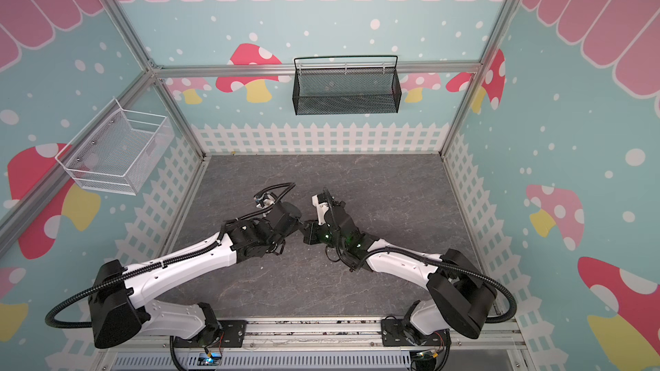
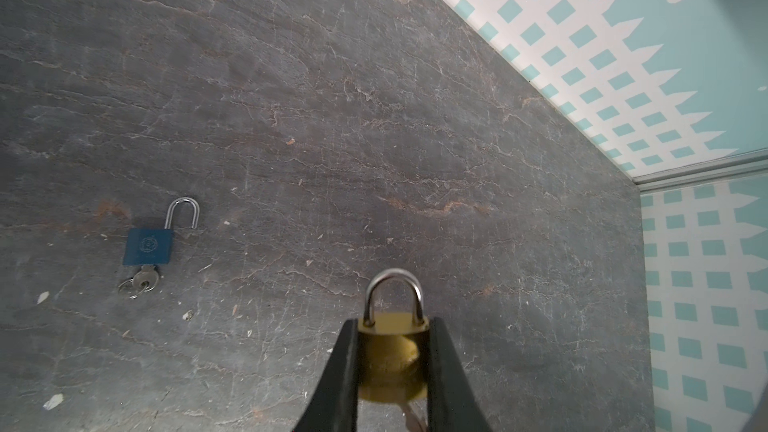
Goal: Unlock with the key
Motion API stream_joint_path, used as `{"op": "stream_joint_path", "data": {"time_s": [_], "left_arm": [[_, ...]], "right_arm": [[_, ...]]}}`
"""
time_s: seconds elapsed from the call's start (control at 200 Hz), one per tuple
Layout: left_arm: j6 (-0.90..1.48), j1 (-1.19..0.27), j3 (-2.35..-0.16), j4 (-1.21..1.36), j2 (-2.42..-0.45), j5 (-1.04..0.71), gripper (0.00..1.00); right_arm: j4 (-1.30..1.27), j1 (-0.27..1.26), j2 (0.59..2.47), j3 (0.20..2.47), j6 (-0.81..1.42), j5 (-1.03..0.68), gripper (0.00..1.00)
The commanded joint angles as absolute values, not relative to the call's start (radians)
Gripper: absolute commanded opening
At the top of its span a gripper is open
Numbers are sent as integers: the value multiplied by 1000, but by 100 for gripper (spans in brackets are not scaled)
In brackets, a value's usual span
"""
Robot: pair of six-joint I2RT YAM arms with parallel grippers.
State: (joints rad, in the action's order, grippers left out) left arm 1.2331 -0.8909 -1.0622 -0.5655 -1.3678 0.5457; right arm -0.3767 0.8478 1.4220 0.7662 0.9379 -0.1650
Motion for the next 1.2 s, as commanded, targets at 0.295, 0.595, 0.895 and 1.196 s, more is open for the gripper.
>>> {"op": "stream_joint_path", "data": {"time_s": [0.295, 0.595, 0.895, 1.196], "left_arm": [[1394, -886, -989, -525, -1274, 458, 0], [1464, -837, -986, -486, -1245, 426, 0], [1578, -830, -978, -454, -1216, 441, 0], [1747, -831, -971, -424, -1194, 464, 0]], "right_arm": [[-669, 918, 1441, 686, 1154, -36, 0], [-676, 975, 1384, 634, 1073, 114, 0], [-820, 995, 1300, 546, 935, 295, 0], [-1151, 997, 1407, 508, 736, 338, 0]]}}
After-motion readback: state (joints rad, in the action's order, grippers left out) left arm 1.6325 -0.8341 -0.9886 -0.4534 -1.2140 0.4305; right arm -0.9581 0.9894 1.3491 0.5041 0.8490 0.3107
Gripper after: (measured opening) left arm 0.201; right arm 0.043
